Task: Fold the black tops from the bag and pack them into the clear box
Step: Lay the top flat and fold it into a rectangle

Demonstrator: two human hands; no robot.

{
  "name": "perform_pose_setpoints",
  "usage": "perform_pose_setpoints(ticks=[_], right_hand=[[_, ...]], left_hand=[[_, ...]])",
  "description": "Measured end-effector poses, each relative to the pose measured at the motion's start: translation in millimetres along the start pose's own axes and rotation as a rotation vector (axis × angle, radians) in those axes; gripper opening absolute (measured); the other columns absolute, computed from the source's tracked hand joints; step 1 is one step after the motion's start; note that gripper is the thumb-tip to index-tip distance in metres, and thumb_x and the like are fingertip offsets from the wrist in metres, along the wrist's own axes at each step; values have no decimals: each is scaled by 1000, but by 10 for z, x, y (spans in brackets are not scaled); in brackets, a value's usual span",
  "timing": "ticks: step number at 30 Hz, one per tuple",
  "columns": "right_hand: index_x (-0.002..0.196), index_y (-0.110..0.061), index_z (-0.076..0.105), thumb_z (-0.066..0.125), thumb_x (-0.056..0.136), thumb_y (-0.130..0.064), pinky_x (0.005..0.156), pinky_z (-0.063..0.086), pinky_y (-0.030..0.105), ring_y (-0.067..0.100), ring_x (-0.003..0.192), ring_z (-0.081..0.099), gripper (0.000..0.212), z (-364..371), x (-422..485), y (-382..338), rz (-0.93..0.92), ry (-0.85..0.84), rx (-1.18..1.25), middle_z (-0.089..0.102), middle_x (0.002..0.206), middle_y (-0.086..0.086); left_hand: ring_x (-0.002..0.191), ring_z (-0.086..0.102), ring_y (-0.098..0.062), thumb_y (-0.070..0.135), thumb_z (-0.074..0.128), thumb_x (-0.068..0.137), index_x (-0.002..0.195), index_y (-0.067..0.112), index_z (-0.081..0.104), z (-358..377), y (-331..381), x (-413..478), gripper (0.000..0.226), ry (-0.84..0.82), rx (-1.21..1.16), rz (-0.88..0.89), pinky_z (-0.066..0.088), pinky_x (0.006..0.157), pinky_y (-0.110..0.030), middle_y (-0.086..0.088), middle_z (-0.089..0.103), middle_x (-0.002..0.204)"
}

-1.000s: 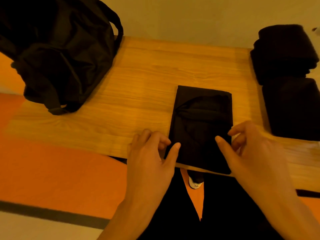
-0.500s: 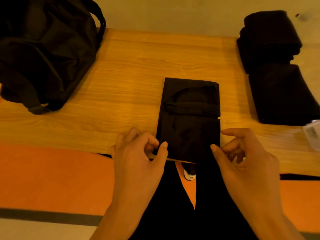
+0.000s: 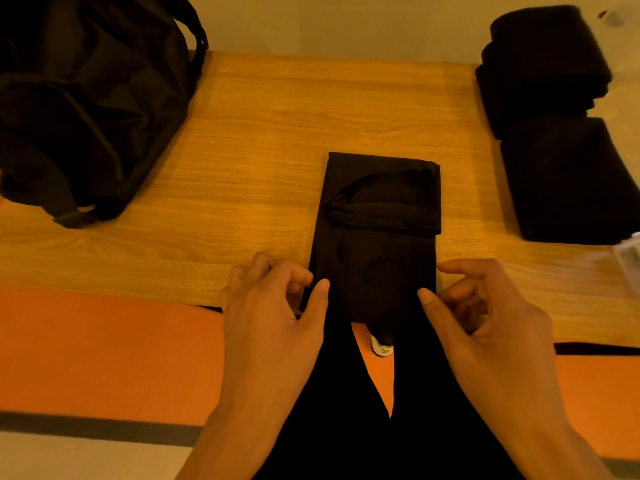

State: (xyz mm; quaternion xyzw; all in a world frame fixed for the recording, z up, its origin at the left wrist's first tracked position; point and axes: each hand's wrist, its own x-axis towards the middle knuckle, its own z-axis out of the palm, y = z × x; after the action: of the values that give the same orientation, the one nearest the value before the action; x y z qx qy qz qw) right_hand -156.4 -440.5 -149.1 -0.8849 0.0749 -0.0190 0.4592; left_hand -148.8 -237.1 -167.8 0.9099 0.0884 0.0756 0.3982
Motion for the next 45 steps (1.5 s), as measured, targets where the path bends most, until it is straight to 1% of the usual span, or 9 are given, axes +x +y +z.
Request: perform_pose_setpoints(ticks=[5,8,12,14,18,25,30,35,45], right_hand=[[112,-36,53,71,84,-37,57,52,22,2,73,64,33,-25,152,-17,41,-40,-42,67,77,-14],[116,-35,49,67,83,-45,60,51,26,-1,76,62,38,-5,251,-53,39,-18,-77,63,74,-11],[116,-36,49,73,88,-29,63,54,27,1,75,62,38,36,396,-41,42,8,-55,64,76,-9],[116,-35,50,74,88,-24,60,52,21,1,74,62,38,53,416,-29,29,31,-36,63,75,-9],[116,-27,56,74,89,-20,59,47,10,3,70,62,34,83,370,-16,-31,104,1,62,73,-12],[111,-19,63,76,87,-20,61,48,13,8,73,61,27,128,343,25,-180,216,-79,58,72,-17],[103,-10,67,76,87,-17,63,44,11,10,59,50,19,124,317,56,-345,294,-195,55,71,-9],[107,-15,66,75,90,-21,62,46,12,12,73,58,20,138,333,53,-272,317,-95,56,74,-15],[112,-20,64,75,88,-20,62,50,16,6,76,62,26,173,426,70,-158,225,-78,59,75,-19]], left_hand=[[87,50,-14,60,55,90,80,29,61,35,82,125,33,-7,23,-11,48,80,-48,15,55,82],[88,50,-16,53,59,89,80,28,60,86,117,247,27,-13,51,-18,48,82,-50,13,54,81],[91,52,-17,42,65,92,83,27,59,142,152,380,19,-36,38,-27,48,84,-49,13,53,81],[90,52,-18,37,66,94,84,25,60,156,160,407,16,-20,-22,-20,48,83,-48,12,54,83],[89,53,-18,35,66,94,86,24,61,176,153,417,15,0,-63,8,49,79,-43,13,53,84],[88,52,-16,34,67,95,84,22,60,222,141,417,16,57,-21,19,48,78,-45,11,54,82],[90,55,-14,52,60,90,99,26,65,249,188,401,28,58,-62,-13,51,83,-50,16,56,82],[89,56,-16,36,62,99,92,25,64,256,165,431,13,52,-105,-3,50,83,-53,16,59,80],[77,59,-17,32,70,94,102,26,57,253,184,449,17,98,-50,26,53,75,-50,14,56,76]])
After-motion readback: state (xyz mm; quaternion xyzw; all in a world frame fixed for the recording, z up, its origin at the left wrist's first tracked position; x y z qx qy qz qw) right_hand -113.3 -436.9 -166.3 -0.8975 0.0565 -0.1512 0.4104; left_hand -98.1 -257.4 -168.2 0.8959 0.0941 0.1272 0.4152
